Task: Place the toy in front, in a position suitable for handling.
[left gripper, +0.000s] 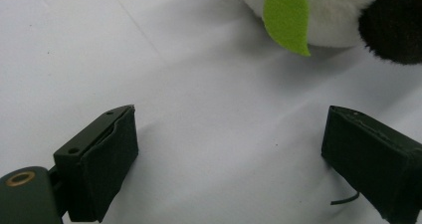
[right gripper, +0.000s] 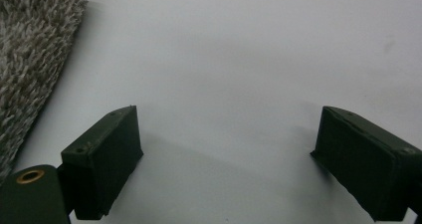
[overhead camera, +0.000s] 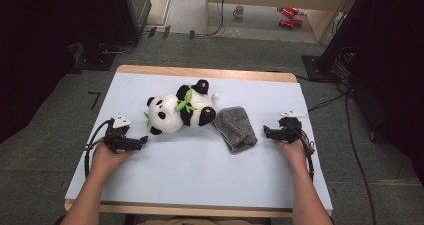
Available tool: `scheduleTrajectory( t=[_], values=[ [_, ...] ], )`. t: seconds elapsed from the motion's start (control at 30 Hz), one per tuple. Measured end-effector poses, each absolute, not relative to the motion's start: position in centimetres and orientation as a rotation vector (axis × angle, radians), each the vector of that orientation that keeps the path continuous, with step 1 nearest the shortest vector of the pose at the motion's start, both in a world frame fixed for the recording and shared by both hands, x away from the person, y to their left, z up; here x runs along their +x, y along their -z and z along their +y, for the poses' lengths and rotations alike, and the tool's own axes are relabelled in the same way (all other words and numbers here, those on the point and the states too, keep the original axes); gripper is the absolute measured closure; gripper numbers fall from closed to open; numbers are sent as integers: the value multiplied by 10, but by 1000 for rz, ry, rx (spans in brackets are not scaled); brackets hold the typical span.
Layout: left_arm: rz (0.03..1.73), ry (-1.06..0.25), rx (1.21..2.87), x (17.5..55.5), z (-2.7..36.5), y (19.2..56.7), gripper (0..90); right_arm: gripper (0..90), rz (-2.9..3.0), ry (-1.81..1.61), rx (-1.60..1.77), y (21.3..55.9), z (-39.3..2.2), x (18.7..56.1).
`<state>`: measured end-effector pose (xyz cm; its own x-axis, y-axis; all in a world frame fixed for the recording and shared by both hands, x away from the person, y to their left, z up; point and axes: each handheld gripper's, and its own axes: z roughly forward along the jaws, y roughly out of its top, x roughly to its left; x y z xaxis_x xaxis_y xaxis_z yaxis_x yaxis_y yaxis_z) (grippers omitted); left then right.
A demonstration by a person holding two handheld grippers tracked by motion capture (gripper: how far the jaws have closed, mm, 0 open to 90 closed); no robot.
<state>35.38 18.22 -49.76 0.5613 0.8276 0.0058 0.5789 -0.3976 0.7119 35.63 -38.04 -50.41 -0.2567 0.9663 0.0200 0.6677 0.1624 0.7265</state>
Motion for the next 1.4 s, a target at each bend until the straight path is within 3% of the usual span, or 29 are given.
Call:
scheduleTrajectory(
  t=[0.37,0.4,0.43,0.53,0.67,1.4],
  values=[
    [1136,-461,2152,356,181,494,89,102,1992,-876,1546,504,-380,356],
    [1130,-452,2158,356,181,492,162,102,1992,-876,1548,504,-380,356],
    [1122,-449,2162,355,182,490,162,102,1992,-876,1548,504,-380,356],
    [1104,-408,2162,357,187,487,274,103,1992,-876,1550,504,-380,356],
    [1105,-332,2136,361,193,480,253,105,1991,-878,1553,504,-381,356],
    [894,-335,2050,367,174,438,261,229,2006,-853,1627,490,-377,356]
  ],
)
